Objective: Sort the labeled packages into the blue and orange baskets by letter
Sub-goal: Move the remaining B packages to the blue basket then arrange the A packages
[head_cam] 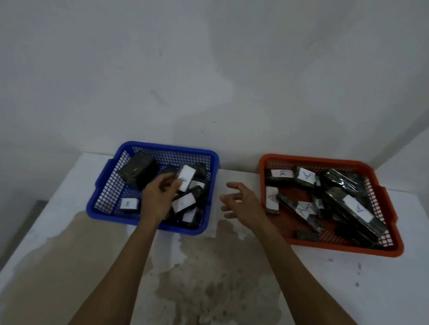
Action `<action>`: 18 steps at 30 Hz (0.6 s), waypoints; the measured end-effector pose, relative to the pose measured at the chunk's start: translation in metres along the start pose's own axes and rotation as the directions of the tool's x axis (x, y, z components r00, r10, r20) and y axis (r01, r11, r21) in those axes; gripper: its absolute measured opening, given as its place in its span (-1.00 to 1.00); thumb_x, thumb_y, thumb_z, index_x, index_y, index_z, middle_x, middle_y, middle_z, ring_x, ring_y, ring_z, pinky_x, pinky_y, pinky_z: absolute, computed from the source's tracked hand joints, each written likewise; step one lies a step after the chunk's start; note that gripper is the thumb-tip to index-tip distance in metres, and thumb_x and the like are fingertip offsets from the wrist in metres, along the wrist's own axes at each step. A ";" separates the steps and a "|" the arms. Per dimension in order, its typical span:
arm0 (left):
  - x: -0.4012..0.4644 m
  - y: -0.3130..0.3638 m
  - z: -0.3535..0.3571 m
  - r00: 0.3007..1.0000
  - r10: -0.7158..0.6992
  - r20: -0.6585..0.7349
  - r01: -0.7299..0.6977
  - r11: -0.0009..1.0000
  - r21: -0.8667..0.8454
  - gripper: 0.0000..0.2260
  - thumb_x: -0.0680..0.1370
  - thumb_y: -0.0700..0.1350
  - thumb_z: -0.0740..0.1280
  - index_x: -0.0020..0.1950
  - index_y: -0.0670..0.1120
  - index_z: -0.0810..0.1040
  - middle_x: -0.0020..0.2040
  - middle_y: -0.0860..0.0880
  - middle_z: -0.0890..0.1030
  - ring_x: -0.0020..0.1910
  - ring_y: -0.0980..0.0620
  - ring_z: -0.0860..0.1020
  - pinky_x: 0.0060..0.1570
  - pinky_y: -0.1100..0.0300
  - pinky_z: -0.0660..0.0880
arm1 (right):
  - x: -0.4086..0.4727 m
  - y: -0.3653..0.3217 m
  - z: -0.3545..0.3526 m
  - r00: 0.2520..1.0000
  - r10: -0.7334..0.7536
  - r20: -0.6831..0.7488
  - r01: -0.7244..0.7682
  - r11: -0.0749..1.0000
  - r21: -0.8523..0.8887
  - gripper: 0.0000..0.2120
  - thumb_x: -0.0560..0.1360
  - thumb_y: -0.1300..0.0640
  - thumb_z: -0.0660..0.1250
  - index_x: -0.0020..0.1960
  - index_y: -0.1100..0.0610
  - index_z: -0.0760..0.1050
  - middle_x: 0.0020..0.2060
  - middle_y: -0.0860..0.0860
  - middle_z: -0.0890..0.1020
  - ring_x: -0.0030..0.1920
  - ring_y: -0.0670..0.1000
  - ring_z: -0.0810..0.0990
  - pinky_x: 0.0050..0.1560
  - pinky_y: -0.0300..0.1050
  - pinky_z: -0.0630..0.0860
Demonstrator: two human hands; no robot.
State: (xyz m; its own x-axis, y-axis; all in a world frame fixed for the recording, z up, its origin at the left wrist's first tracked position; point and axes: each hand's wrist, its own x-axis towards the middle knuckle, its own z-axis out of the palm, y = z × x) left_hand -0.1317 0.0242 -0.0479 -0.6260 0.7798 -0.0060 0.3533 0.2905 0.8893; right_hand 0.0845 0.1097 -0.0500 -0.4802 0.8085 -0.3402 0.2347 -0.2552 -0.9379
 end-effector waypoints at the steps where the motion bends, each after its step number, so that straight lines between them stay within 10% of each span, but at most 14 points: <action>1: 0.004 -0.009 -0.012 0.999 -0.030 -0.041 0.032 0.998 0.047 -0.69 0.52 -0.01 0.38 0.21 -0.13 0.58 0.03 -0.06 0.66 -0.04 0.09 0.59 -0.01 0.23 0.49 | 0.000 0.003 0.009 1.000 0.022 0.020 -0.021 0.998 -0.061 -0.58 0.52 0.08 0.40 0.34 0.06 0.40 -0.07 0.06 0.63 -0.13 0.04 0.69 -0.26 -0.18 0.63; 18: 0.036 -0.060 -0.024 0.973 -0.229 -0.032 0.231 0.957 0.175 -0.75 0.50 -0.08 0.42 0.11 -0.19 0.64 0.04 -0.18 0.67 -0.02 -0.08 0.60 0.07 0.11 0.51 | 0.000 0.019 0.014 0.998 0.064 0.014 -0.062 0.987 -0.148 -0.58 0.52 0.04 0.39 0.34 0.06 0.41 -0.01 0.14 0.64 -0.17 0.06 0.71 -0.20 -0.13 0.65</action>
State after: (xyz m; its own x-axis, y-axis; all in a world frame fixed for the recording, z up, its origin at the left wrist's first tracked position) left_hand -0.1923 0.0213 -0.0909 -0.7119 0.6747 -0.1948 0.3154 0.5550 0.7697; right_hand 0.0771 0.0972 -0.0686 -0.4761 0.7827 -0.4009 0.3863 -0.2234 -0.8949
